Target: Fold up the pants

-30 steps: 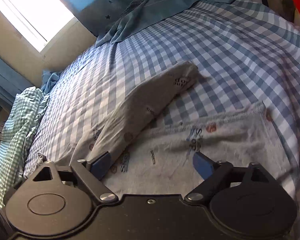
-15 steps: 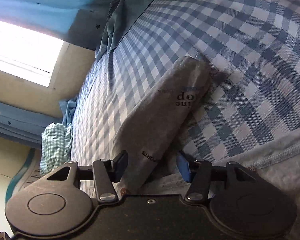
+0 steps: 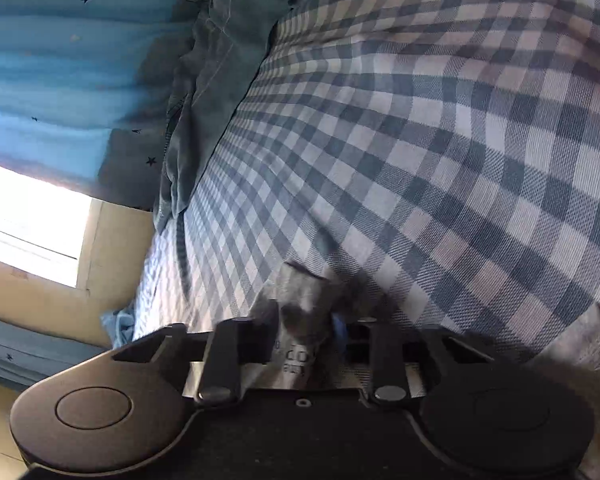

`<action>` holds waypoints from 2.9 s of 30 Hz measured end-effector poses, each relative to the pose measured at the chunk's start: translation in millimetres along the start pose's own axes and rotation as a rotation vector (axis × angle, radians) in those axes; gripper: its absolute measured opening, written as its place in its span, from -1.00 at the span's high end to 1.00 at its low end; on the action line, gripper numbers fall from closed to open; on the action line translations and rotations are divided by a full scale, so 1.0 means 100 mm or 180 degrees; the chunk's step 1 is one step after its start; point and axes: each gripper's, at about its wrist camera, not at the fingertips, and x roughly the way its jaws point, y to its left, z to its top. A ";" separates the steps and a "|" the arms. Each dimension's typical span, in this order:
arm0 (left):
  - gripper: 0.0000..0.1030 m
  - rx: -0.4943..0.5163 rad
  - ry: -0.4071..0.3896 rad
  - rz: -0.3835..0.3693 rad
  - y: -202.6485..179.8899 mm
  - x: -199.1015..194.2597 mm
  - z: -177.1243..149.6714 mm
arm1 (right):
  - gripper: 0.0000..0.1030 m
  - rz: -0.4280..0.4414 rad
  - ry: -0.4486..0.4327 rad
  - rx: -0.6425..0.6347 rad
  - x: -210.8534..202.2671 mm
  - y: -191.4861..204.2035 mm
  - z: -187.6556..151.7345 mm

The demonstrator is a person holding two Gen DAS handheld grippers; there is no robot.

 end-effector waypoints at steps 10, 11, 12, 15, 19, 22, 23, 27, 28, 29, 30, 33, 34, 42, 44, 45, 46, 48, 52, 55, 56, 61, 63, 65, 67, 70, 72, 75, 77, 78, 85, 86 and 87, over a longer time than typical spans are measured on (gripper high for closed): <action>0.99 -0.0035 -0.0455 -0.0138 0.03 -0.39 -0.05 | 1.00 0.0328 -0.0086 -0.0948 -0.78 0.78 0.37; 0.99 0.0015 -0.0494 -0.0211 0.01 -0.41 -0.09 | 1.00 0.0356 -0.0116 -0.1038 -0.95 0.82 0.38; 0.99 0.0079 -0.0492 -0.0256 -0.03 -0.41 -0.14 | 1.00 0.0348 -0.0142 -0.1098 -1.10 0.82 0.38; 0.99 0.0350 -0.0336 -0.0386 -0.27 -0.26 -0.32 | 1.00 0.0067 -0.0066 -0.1273 -1.40 0.61 0.25; 0.98 0.0743 -0.0071 -0.0469 -0.60 0.04 -0.57 | 1.00 -0.0502 0.0198 -0.1311 -1.40 0.06 -0.09; 0.98 0.0877 0.0007 -0.0420 -0.75 0.13 -0.64 | 1.00 -0.0683 0.0293 -0.1132 -1.36 -0.30 -0.30; 0.98 0.0869 0.0013 -0.0397 -0.76 0.14 -0.65 | 1.00 -0.0698 0.0287 -0.1119 -1.38 -0.34 -0.35; 0.98 0.0796 0.0028 -0.0372 -0.73 0.13 -0.60 | 1.00 -0.0642 0.0144 -0.1313 -1.57 -0.28 -0.42; 0.98 0.0800 0.0038 -0.0382 -0.74 0.13 -0.61 | 1.00 -0.0654 0.0113 -0.1358 -1.58 -0.24 -0.42; 0.98 0.0810 0.0040 -0.0383 -0.75 0.13 -0.62 | 1.00 -0.0668 0.0110 -0.1371 -1.60 -0.25 -0.42; 0.98 0.0818 0.0049 -0.0386 -0.75 0.13 -0.63 | 1.00 -0.0701 0.0119 -0.1387 -1.60 -0.26 -0.43; 0.98 0.0792 0.0077 -0.0382 -0.75 0.16 -0.62 | 1.00 -0.0821 0.0169 -0.1383 -1.57 -0.38 -0.44; 0.98 0.0763 0.0088 -0.0387 -0.74 0.18 -0.63 | 1.00 -0.0839 0.0201 -0.1358 -1.54 -0.41 -0.45; 0.03 0.0365 0.0119 -0.0572 -0.58 0.10 -0.65 | 0.61 -0.1045 0.0246 -0.1672 -1.51 -0.30 -0.50; -0.24 0.0079 0.0055 -0.0620 -0.48 0.02 -0.64 | 0.43 -0.1176 0.0138 -0.2010 -1.53 -0.17 -0.51; -0.29 -0.0080 0.0043 -0.0644 -0.41 0.00 -0.63 | 0.35 -0.1199 0.0103 -0.2186 -1.53 -0.11 -0.53; -0.37 -0.0291 0.0052 -0.0657 -0.34 0.00 -0.62 | 0.31 -0.1174 0.0096 -0.2349 -1.51 -0.04 -0.54; -0.46 -0.0610 0.0155 -0.0562 -0.21 0.07 -0.62 | 0.22 -0.1039 0.0196 -0.2492 -1.42 0.04 -0.54; -0.46 -0.0968 0.0586 -0.0302 0.01 0.37 -0.75 | -0.12 -0.1084 0.0651 -0.2654 -1.05 0.04 -0.61; -0.46 -0.1252 0.0615 -0.0328 0.29 0.30 -0.94 | -0.10 -0.1136 0.0599 -0.2799 -1.01 0.03 -0.63; -0.49 -0.1320 0.0540 -0.0301 0.40 0.22 -1.02 | -0.15 -0.1230 0.0555 -0.2830 -1.03 0.09 -0.62; -0.72 -0.1349 0.0231 0.0180 1.19 -0.07 -1.30 | -0.62 -0.0971 0.0375 -0.3119 -1.11 0.54 -0.62; -0.73 -0.1243 0.0186 0.0411 1.59 -0.05 -1.31 | -0.69 -0.0621 0.0548 -0.3156 -0.96 0.84 -0.68; -0.73 -0.1070 0.0114 0.0563 1.95 0.00 -1.28 | -0.72 -0.0190 0.0756 -0.3113 -0.72 1.18 -0.84; -0.73 -0.0842 0.0023 0.0653 2.27 0.08 -1.25 | -0.73 0.0248 0.1006 -0.2959 -0.39 1.51 -1.07; -0.73 -0.0431 -0.0023 0.0559 2.60 0.30 -1.16 | -0.67 0.0764 0.1405 -0.2540 0.18 1.95 -1.51; -0.71 -0.0090 -0.0011 0.0409 2.70 0.51 -1.15 | -0.54 0.1011 0.1677 -0.2333 0.58 2.22 -1.82; -0.66 0.0320 0.0000 0.0155 2.76 0.78 -1.14 | -0.38 0.1140 0.1934 -0.2216 1.12 2.60 -2.28; -0.66 0.0469 -0.0002 -0.0038 2.79 0.93 -1.14 | -0.26 0.1094 0.2069 -0.2187 1.41 2.76 -2.52; -0.66 0.0517 0.0014 -0.0128 2.80 1.00 -1.14 | -0.10 0.1038 0.2135 -0.2185 1.55 2.81 -2.63; -0.44 0.0366 -0.0019 -0.0607 2.97 1.25 -1.33 | 0.86 0.0877 0.2282 -0.2689 1.50 2.91 -3.13; -0.44 0.0330 -0.0053 -0.0618 2.98 1.24 -1.36 | 0.86 0.0920 0.2301 -0.2792 1.42 2.90 -3.20; -0.44 0.0296 -0.0092 -0.0624 2.99 1.23 -1.41 | 0.86 0.0938 0.2323 -0.2852 1.35 2.87 -3.25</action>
